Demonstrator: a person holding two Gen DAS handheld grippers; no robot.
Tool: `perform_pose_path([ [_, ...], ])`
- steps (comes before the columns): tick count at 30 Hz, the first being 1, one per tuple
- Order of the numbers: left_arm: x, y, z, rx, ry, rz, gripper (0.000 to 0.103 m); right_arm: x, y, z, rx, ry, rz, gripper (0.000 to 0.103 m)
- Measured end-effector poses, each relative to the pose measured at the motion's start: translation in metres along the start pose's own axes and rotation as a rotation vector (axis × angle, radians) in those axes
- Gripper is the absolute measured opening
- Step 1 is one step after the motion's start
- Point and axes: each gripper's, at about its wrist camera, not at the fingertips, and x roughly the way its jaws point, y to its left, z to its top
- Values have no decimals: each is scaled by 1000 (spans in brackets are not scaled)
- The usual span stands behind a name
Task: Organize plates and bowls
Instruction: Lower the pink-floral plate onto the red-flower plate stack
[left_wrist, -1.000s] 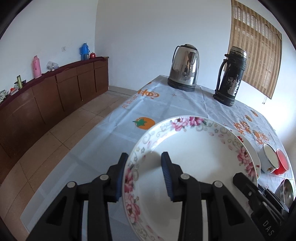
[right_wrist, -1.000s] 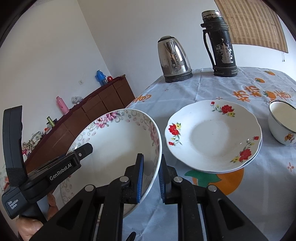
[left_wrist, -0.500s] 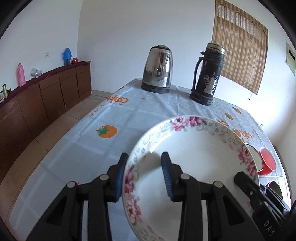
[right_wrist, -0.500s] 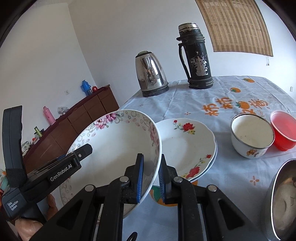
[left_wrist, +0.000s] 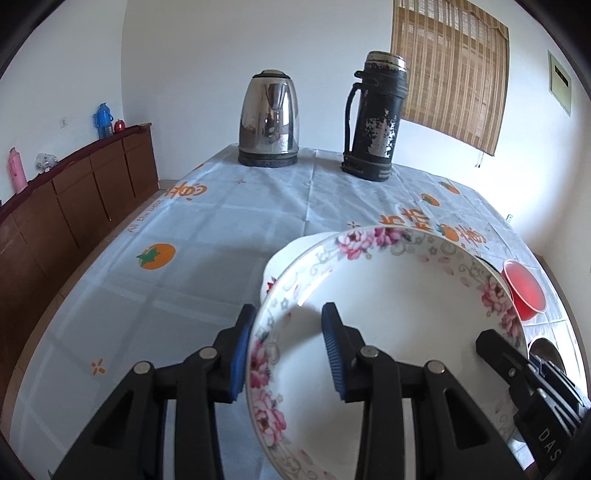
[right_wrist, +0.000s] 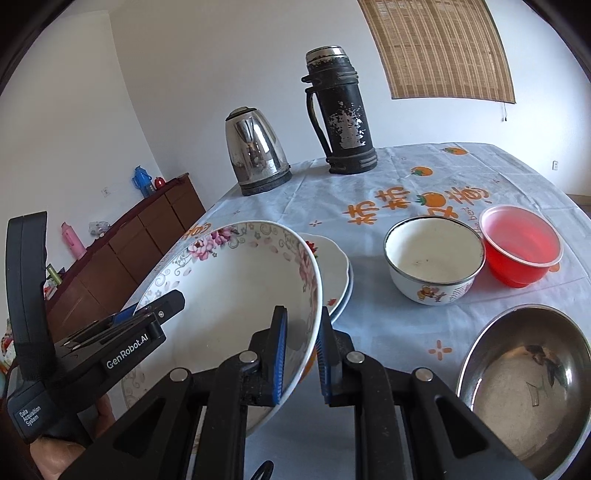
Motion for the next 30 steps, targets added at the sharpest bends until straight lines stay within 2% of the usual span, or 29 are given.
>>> perform_pose_path([
  [11,38,-18,16,32,21,22,35,28,-20,16,67,21,-28,17],
  [13,38,-23,19,49,-2,37,34,30,-19,17,68,19,-25,17],
  [14,36,-26,20,57,-14,23,31,30,-18,18,68,14,-21,17],
  [15,35,-29,22,64,-14,-28,13,31,-16,19,58,9,-19,17],
  [16,35,-34,23,72,-3,-35,12,32,-14,21,49,10,-12,17],
  [19,37,-42,27,79,-19,-24,13,44,-9,26,49,38,-14,16],
  [24,52,-37,26,60,12,-25,13,66,-23,23,126,94,1,15],
  [30,60,-36,25,68,27,-11,13,71,-25,23,131,89,12,15],
])
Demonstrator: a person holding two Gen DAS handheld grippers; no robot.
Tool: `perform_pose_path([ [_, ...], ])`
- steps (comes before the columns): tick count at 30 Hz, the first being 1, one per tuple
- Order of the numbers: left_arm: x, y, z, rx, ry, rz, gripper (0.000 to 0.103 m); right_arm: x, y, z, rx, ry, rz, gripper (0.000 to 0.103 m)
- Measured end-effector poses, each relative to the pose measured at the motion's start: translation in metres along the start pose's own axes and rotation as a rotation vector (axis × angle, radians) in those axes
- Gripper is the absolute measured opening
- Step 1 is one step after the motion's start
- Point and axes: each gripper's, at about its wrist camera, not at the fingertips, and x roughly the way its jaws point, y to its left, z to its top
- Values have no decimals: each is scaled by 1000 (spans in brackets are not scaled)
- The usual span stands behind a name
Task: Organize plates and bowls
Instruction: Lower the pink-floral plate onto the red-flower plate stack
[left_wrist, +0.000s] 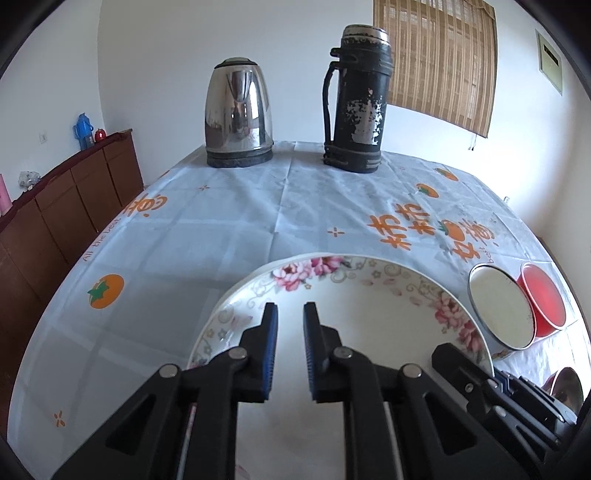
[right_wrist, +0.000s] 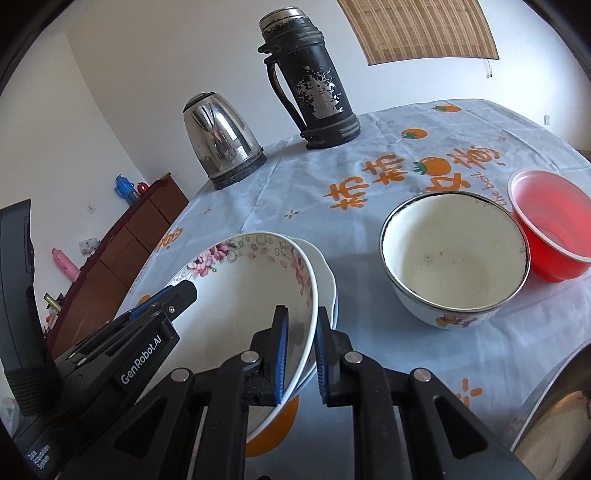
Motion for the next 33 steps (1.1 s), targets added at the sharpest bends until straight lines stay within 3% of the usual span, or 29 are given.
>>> perform_pose_path([
  [8,2,20,5,-8,15,59,14,4,1,2,-9,-16,-24,15],
  [12,8,53,12,-62,33,111,17,7,5,3,-43,-31,-55,15],
  [16,13,73,14,-113,51,113,17,10,6,5,-65,-44,-76,15],
  [22,22,68,10,-98,86,102,17,15,13,5,-151,-84,-169,15],
  [33,33,66,5,-93,101,153,21,20,16,3,-188,-75,-200,17],
])
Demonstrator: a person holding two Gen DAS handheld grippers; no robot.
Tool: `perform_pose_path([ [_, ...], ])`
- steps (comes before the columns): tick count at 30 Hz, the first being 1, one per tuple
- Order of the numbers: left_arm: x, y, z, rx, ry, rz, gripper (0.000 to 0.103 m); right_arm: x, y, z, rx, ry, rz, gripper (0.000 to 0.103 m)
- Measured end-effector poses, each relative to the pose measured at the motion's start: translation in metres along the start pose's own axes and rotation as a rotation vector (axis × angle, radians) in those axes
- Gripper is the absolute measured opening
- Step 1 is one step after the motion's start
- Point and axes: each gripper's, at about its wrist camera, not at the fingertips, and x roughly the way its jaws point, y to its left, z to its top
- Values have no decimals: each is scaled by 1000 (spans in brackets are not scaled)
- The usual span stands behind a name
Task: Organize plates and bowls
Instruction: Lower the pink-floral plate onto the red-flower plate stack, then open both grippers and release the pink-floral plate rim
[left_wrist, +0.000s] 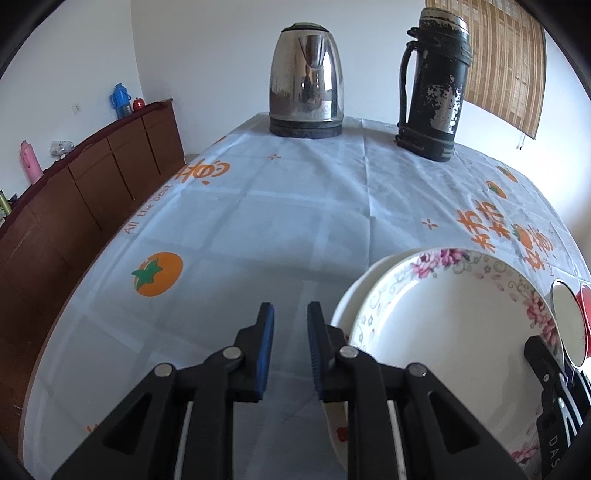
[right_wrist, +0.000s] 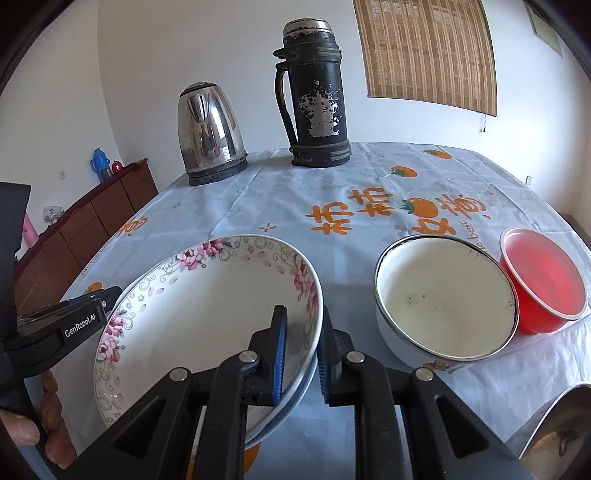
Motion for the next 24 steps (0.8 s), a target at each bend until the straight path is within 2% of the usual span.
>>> perform_pose_path([
  [4,-1,-1,-1,8,-10,19,25,-1,3,-2,-22,3,-8,19],
  [11,0,-5,-2,44,-33,93,25,-10,-1,-6,9,27,47,27],
  [16,1,-2,-2,32,-29,95,25,-14,-9,-7,68,42,97,28],
  [19,1,-1,-2,30,-28,94,25,-24,-14,-8,92,12,82,28],
  [21,1,-1,-2,25,-25,91,25,-33,-16,-8,103,-26,73,27],
  [23,2,1,-2,20,-18,87,25,-35,-19,-9,113,-28,75,16],
  [24,2,1,-3,20,-13,87,25,-36,-20,-10,122,-26,84,16],
])
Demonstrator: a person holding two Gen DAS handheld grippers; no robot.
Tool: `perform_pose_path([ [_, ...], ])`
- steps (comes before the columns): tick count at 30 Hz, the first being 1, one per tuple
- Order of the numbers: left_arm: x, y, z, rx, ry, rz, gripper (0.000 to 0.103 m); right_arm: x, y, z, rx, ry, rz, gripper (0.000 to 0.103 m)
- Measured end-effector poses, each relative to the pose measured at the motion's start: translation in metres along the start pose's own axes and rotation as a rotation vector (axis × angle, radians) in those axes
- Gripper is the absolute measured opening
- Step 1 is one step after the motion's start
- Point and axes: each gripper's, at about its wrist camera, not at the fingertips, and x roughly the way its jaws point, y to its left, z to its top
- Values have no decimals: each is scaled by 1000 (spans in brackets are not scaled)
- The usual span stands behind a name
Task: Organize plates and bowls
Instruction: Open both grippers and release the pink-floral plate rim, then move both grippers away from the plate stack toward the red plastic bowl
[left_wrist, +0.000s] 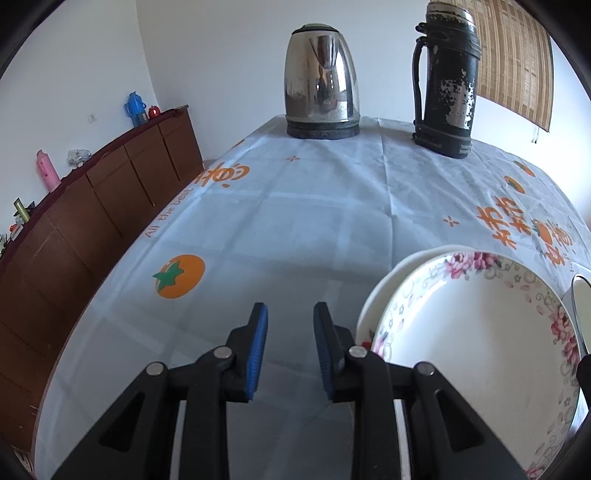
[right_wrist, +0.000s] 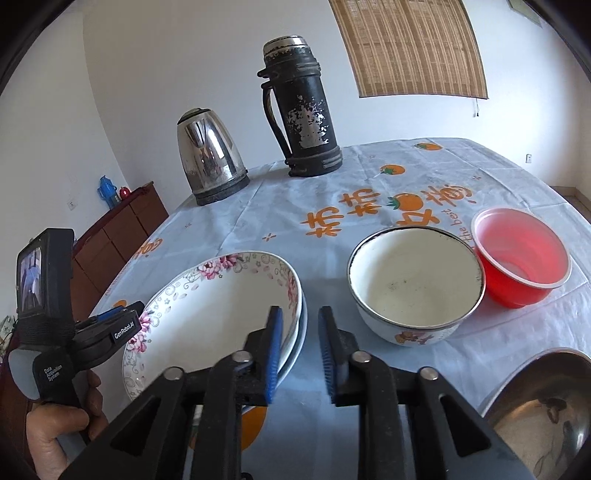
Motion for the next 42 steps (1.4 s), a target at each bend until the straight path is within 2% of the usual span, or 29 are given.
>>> perform_pose_path([
  [4,-3,-3,-1,10,-5,-12,25,-2,5,-1,-20,-5,3,8],
  [10,-5,1,0,-5,-24,0,25,5,5,-1,-14,-4,7,6],
  [14,-5,0,0,2,-35,28,27,11,12,-2,-60,-12,-32,6],
  [17,-6,3,1,-9,-44,57,43,12,13,-1,-79,-19,-37,7],
  [18,-7,5,1,-18,-45,49,54,11,10,-1,-65,-18,-26,7],
  [21,-11,9,2,-47,-59,31,66,1,-2,1,31,-41,26,8],
  [22,-13,10,3,-51,-67,24,70,-4,-4,3,37,-64,26,10],
  [23,-15,9,2,-53,-76,24,72,-9,-4,3,32,-90,13,17],
  [24,-17,8,2,-49,-89,27,72,-12,-3,4,24,-114,-8,32],
  [25,-19,6,2,-43,-100,28,72,-15,-2,3,20,-133,-30,42],
  [26,-21,5,2,-36,-111,26,73,-17,-2,2,22,-151,-45,56],
  [27,-24,3,2,-29,-120,22,74,-19,-2,1,27,-167,-48,58],
  [34,-39,-2,1,-29,-185,5,92,-20,-3,1,29,-173,-64,59],
  [42,-45,-6,-6,-43,-220,-13,93,-24,1,-6,-3,-205,-100,60],
])
